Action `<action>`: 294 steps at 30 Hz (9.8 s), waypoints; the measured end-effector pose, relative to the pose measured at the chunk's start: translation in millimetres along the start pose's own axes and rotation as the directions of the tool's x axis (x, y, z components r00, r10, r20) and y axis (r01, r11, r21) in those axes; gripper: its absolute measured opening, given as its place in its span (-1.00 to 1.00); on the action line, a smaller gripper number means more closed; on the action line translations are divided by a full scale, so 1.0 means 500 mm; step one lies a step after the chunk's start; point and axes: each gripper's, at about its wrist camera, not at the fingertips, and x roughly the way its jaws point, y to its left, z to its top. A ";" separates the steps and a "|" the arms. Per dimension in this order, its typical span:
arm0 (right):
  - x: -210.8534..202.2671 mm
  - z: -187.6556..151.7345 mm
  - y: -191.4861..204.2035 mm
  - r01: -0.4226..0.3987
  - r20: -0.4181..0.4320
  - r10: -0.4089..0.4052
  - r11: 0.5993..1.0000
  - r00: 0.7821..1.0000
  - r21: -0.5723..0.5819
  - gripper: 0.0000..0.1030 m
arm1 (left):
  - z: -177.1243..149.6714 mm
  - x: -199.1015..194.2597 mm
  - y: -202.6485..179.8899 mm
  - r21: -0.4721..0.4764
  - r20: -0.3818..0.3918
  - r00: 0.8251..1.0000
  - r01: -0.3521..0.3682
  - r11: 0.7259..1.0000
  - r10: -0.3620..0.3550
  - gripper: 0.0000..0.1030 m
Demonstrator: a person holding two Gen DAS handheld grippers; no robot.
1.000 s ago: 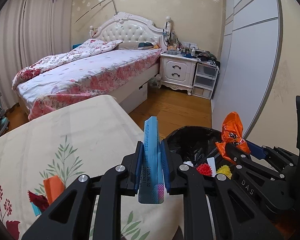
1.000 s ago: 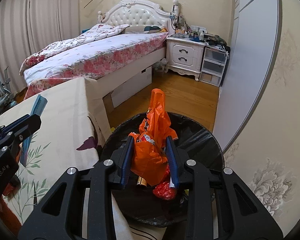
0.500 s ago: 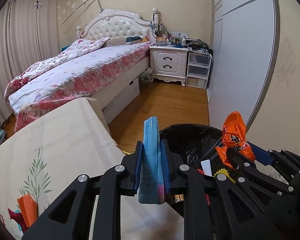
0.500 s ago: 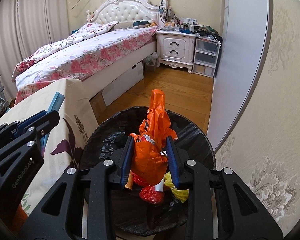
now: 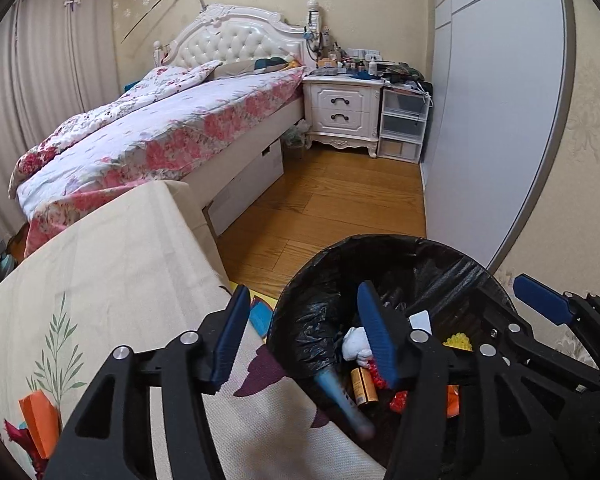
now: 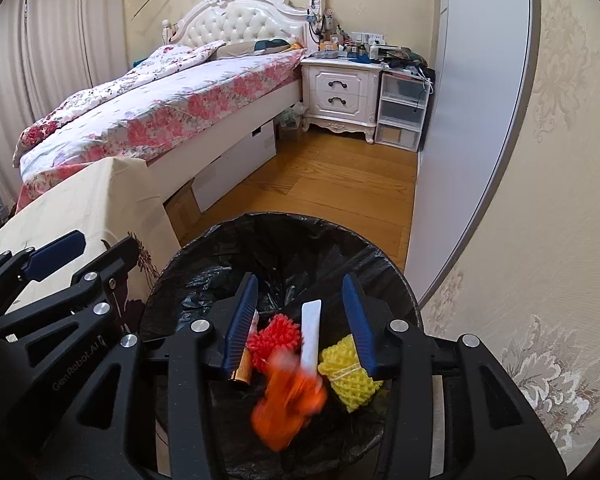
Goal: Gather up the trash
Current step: 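Move both open tools back over the table items, then grasp the red spray can with the right tool while the left tool grasps the teal-capped tube, then carry the red can and teal-capped tube over the trash bin, then open both tools to drop the red can and teal-capped tube into the bin, then move both open tools back over the remaining items on the bed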
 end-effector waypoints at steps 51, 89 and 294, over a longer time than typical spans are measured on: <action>-0.183 -0.149 0.399 -0.315 -0.099 0.300 0.878 0.949 -0.360 -0.01 | -0.284 -0.337 0.456 -0.351 -0.090 0.923 -0.380 0.856 0.374 0.36; -0.220 -0.182 0.536 -0.376 -0.149 0.347 0.808 0.926 -0.454 -0.01 | -0.381 -0.382 0.581 -0.460 -0.157 0.898 -0.434 0.774 0.411 0.36; -0.087 -0.045 0.205 -0.152 -0.007 0.152 0.977 0.988 -0.149 0.17 | -0.144 -0.210 0.259 -0.234 -0.030 0.976 -0.215 0.948 0.214 0.42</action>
